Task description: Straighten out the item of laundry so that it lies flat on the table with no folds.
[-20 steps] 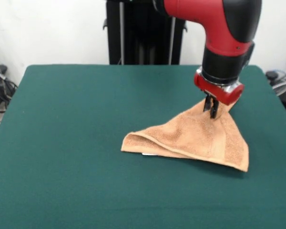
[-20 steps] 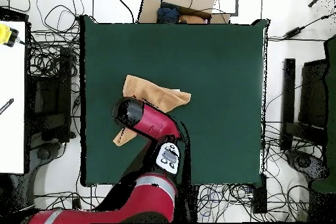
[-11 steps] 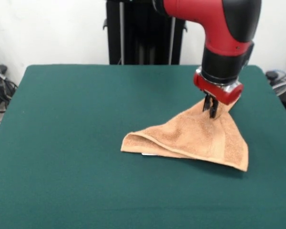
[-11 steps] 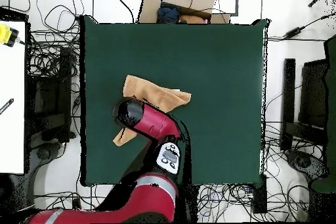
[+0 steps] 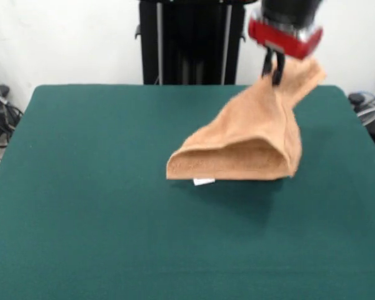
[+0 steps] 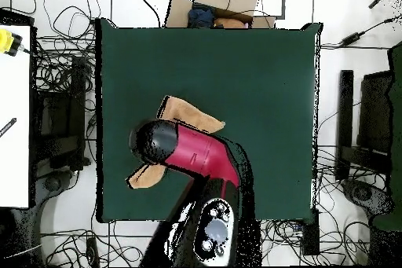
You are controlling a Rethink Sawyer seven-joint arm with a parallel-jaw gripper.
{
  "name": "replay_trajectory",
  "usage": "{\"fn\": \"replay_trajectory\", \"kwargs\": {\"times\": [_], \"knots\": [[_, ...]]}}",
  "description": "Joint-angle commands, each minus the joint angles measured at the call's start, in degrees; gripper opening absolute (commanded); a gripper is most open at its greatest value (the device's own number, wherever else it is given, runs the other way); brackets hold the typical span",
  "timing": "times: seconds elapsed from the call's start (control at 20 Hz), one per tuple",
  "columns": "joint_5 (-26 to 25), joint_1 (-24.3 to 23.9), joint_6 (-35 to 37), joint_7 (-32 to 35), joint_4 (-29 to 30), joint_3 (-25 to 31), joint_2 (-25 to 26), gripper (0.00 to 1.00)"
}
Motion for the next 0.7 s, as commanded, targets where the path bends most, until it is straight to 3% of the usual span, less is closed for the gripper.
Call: {"fn": "replay_trajectory", "kwargs": {"times": [0.05,0.3,0.7], "knots": [[-4.5,-4.67,6.29,-4.83,3.78,0.96,-10.4,0.0],[-4.59,-10.27,-1.3,-8.49,8.82,6.69,-10.76,0.0],[-7.45,-14.07,2.55,-9.76,10.8,8.29,-14.7,0.0]]}}
